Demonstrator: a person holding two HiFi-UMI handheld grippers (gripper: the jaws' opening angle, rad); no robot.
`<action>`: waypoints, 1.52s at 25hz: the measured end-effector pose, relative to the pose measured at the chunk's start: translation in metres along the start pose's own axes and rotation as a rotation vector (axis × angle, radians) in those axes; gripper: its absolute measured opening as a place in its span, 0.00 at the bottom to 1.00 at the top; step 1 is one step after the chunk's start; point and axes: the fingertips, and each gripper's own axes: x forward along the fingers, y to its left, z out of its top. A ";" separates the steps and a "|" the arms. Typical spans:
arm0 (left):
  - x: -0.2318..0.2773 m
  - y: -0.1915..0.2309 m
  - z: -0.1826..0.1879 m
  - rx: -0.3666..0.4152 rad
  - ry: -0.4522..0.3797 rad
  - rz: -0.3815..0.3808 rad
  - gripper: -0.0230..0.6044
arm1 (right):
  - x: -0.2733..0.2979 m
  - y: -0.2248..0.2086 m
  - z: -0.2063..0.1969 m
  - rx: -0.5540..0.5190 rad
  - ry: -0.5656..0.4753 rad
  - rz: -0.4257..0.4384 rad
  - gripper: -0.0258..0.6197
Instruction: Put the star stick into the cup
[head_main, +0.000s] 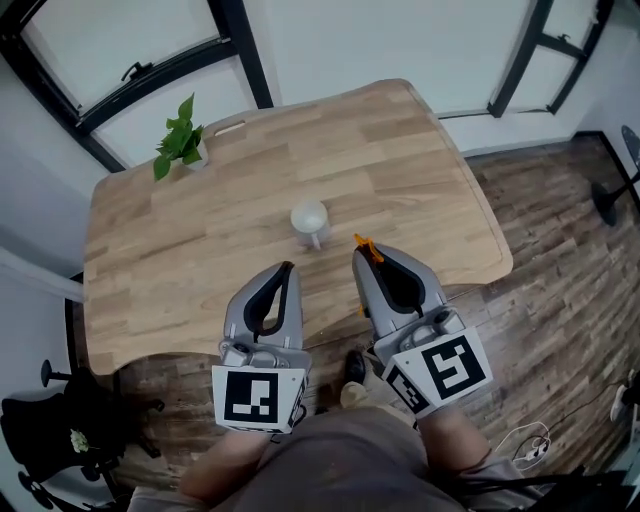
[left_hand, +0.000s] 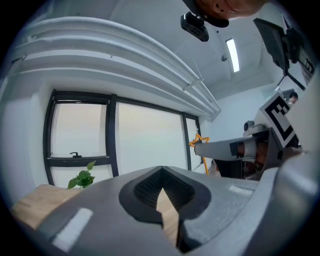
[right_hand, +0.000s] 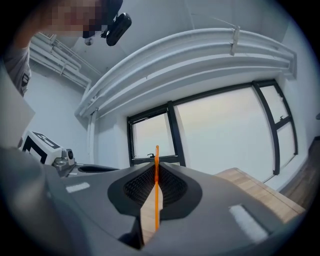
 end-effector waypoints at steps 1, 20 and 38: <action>0.004 0.002 0.003 0.003 -0.003 0.013 0.04 | 0.006 -0.003 0.003 0.000 -0.004 0.014 0.11; 0.055 0.091 0.024 -0.020 -0.092 0.154 0.04 | 0.123 -0.011 0.024 -0.056 -0.008 0.145 0.11; 0.135 0.150 -0.041 -0.101 0.035 0.064 0.04 | 0.213 -0.050 -0.032 0.033 0.100 0.071 0.11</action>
